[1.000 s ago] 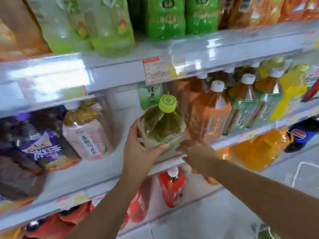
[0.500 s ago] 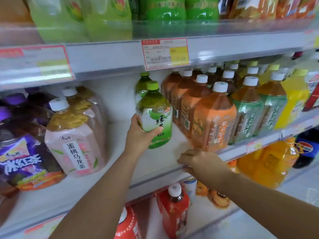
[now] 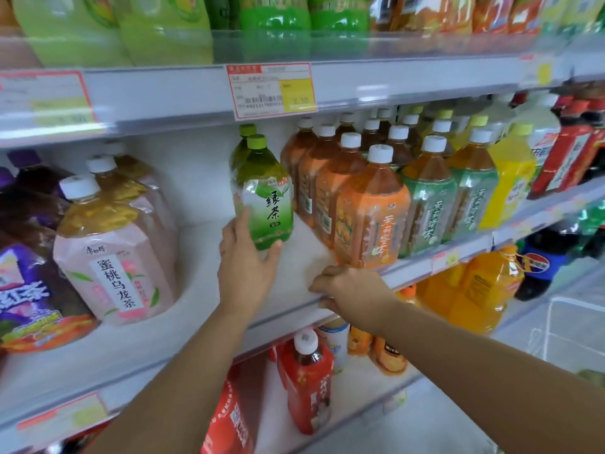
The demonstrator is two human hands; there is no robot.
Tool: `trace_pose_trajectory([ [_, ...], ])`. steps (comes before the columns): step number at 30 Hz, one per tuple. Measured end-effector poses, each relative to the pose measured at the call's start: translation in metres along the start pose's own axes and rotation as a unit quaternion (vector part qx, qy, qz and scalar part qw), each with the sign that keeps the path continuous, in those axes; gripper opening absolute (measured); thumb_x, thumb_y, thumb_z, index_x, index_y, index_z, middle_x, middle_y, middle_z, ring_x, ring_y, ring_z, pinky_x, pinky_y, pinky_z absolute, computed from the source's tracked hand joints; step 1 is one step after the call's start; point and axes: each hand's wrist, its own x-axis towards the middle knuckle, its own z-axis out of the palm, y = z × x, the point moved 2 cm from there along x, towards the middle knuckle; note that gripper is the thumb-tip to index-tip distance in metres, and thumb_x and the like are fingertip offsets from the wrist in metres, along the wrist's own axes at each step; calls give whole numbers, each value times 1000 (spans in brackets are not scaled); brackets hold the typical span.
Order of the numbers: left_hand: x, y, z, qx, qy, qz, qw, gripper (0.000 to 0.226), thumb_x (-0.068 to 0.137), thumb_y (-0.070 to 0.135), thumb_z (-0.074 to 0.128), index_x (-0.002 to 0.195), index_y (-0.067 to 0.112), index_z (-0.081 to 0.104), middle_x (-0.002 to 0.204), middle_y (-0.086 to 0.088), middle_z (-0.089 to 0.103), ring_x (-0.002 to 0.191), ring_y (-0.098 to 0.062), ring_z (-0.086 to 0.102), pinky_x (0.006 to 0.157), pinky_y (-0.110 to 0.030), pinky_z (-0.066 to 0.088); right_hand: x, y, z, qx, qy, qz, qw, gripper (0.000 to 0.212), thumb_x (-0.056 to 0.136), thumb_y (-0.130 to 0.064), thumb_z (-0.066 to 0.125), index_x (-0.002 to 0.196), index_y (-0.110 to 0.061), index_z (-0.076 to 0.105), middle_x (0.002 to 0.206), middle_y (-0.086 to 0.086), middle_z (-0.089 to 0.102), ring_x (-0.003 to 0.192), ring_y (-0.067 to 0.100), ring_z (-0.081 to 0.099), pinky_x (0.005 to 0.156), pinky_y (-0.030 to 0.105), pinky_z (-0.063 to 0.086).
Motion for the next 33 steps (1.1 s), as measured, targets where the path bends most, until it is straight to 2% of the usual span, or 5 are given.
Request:
trace_pose_trajectory([
  [10, -46, 2, 29, 272, -85, 191, 939, 42, 82, 45, 34, 82, 22, 69, 82, -6, 70, 60, -32, 64, 57, -36, 51, -120, 81, -28, 179, 159, 136, 961, 22, 89, -17, 60, 110, -16, 67, 112, 2, 66, 97, 18, 61, 81, 29, 48],
  [15, -49, 6, 30, 248, -26, 216, 944, 42, 81, 41, 39, 81, 15, 71, 80, -12, 70, 54, -34, 63, 58, -39, 50, -202, 150, 10, 97, 22, 383, 918, 27, 89, -30, 57, 114, -22, 64, 122, 1, 61, 106, 19, 57, 88, 35, 48],
  [21, -49, 6, 32, 263, -17, 240, 934, 25, 79, 28, 51, 79, 13, 71, 76, -14, 67, 52, -34, 62, 57, -42, 50, -220, 146, 4, 31, 161, 423, 891, 34, 93, -34, 50, 125, -23, 55, 132, 4, 51, 122, 25, 43, 97, 43, 41],
  [27, -46, 1, 35, 258, -22, 238, 936, 49, 83, 43, 31, 85, 14, 71, 83, -12, 68, 63, -35, 64, 63, -39, 46, -284, 173, 28, 41, -129, 555, 821, 39, 84, -34, 55, 117, -14, 54, 114, 11, 57, 100, 29, 56, 84, 39, 51],
  [33, -47, 3, 32, 258, -36, 220, 940, 32, 92, 30, 43, 91, 14, 71, 92, -11, 66, 75, -34, 65, 67, -38, 45, -288, 167, 22, 179, 51, 562, 806, 12, 84, -18, 65, 94, -11, 63, 98, 11, 61, 75, 24, 62, 68, 36, 56],
])
